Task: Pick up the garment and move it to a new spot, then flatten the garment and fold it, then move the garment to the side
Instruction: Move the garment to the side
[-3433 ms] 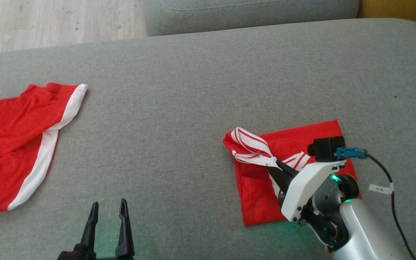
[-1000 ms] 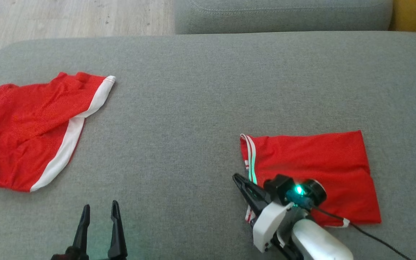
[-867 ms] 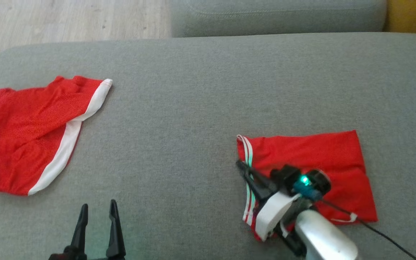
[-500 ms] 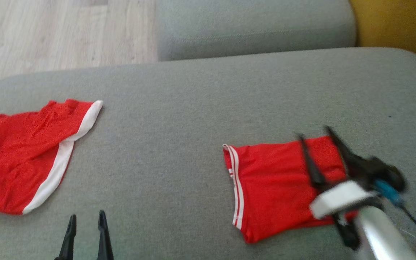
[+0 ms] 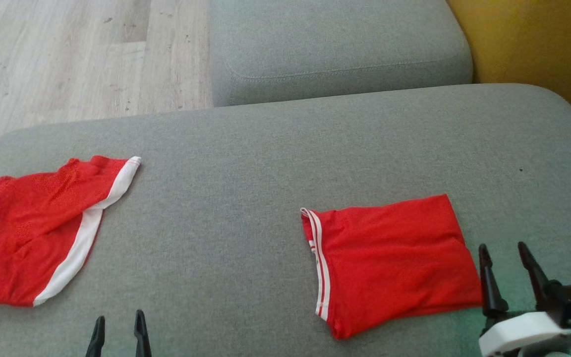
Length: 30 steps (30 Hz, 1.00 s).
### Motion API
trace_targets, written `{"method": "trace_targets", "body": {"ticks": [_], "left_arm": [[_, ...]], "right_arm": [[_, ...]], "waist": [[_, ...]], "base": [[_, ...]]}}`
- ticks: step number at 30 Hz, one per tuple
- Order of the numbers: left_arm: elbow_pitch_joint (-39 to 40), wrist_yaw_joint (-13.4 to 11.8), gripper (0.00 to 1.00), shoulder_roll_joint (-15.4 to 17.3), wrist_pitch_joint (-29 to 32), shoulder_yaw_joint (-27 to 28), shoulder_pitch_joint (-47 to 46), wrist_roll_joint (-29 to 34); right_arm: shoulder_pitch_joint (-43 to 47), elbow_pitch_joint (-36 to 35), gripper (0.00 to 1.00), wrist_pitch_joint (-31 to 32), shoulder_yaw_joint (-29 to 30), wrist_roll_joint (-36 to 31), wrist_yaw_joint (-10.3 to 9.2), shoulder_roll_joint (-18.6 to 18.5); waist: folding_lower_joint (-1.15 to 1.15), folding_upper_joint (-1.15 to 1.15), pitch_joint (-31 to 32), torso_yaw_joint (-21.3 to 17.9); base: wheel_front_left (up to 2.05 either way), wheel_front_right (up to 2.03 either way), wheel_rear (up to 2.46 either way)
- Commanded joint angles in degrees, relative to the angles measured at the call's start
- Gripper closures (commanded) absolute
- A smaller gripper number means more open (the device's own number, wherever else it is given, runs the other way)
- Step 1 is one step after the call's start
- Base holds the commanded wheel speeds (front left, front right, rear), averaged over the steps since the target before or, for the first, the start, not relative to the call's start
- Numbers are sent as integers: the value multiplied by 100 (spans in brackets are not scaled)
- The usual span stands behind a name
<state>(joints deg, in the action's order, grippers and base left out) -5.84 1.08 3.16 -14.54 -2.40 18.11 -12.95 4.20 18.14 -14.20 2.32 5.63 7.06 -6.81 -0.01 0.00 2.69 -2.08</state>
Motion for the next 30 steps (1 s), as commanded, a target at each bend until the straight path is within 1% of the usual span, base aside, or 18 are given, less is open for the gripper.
{"method": "trace_targets", "body": {"ticks": [1, 5, 6, 8, 10, 12, 13, 17, 20, 22, 24, 27, 29, 30], "left_arm": [[171, 13, 0, -28, -46, 147, -177, 72], [205, 2, 0, -28, -46, 161, -180, 93], [214, 4, 0, -28, -46, 163, -186, 100], [232, 10, 0, -28, -46, 165, -201, 112], [251, 16, 0, -28, -46, 158, -216, 124], [259, 16, 0, -28, -46, 150, -229, 127], [253, 21, 0, -28, -46, 147, -238, 126], [224, 20, 0, -28, -46, 69, -288, 123], [215, -3, 0, -28, -46, -2, -342, 92], [203, -18, 0, -28, -46, -40, -368, 76], [185, -12, 0, -28, -46, -71, -399, 76], [174, -10, 0, -28, -46, -98, -452, 87], [174, -11, 0, -28, -46, -92, -491, 92], [173, -7, 0, -28, -46, -91, -512, 100]], "right_arm": [[-176, -143, 0, -72, -134, 7, 43, -44], [-310, -146, 0, -54, -208, 229, 43, 9], [-390, -181, 0, 25, -217, 315, 43, 2], [-578, -303, 0, 396, -346, 560, 43, -81], [-789, -440, 0, 988, -382, 897, 43, -194], [-983, -527, 0, 1737, -502, 1136, 43, -415], [-1080, -522, 0, 2089, -471, 1218, 43, -502], [-1403, -229, 0, 3375, -403, 1439, 43, -610], [-1534, 108, 0, 4005, -493, 1548, 43, -612], [-1618, 392, 0, 4162, -488, 1476, 43, -636], [-1723, 703, 0, 4178, -420, 1356, 43, -597], [-1913, 1130, 0, 4185, -345, 1260, 43, -463], [-2062, 1368, 0, 4202, -301, 1389, 43, -326], [-2148, 1468, 53, 4184, -253, 1468, 43, -269]], "waist": [[1, 0, -6, 3], [1, 0, -43, -1], [1, 0, -59, -3], [1, 0, -97, -2], [1, 0, -137, 5], [1, 0, -177, 16], [1, 0, -198, 25], [1, 0, -288, 108], [1, 0, -373, 188], [1, 0, -428, 232], [1, 0, -476, 277], [1, 0, -556, 323], [1, 0, -609, 329], [1, 0, -642, 326]], "base": [[0, 0, 0], [0, 0, 0], [0, 0, 0], [0, 0, 0], [0, 0, 0], [0, 0, 0], [0, 0, 0], [0, 0, 0], [0, 0, 0], [0, 0, 0], [0, 0, 0], [0, 0, 0], [0, 0, 0], [0, 0, 0]]}}
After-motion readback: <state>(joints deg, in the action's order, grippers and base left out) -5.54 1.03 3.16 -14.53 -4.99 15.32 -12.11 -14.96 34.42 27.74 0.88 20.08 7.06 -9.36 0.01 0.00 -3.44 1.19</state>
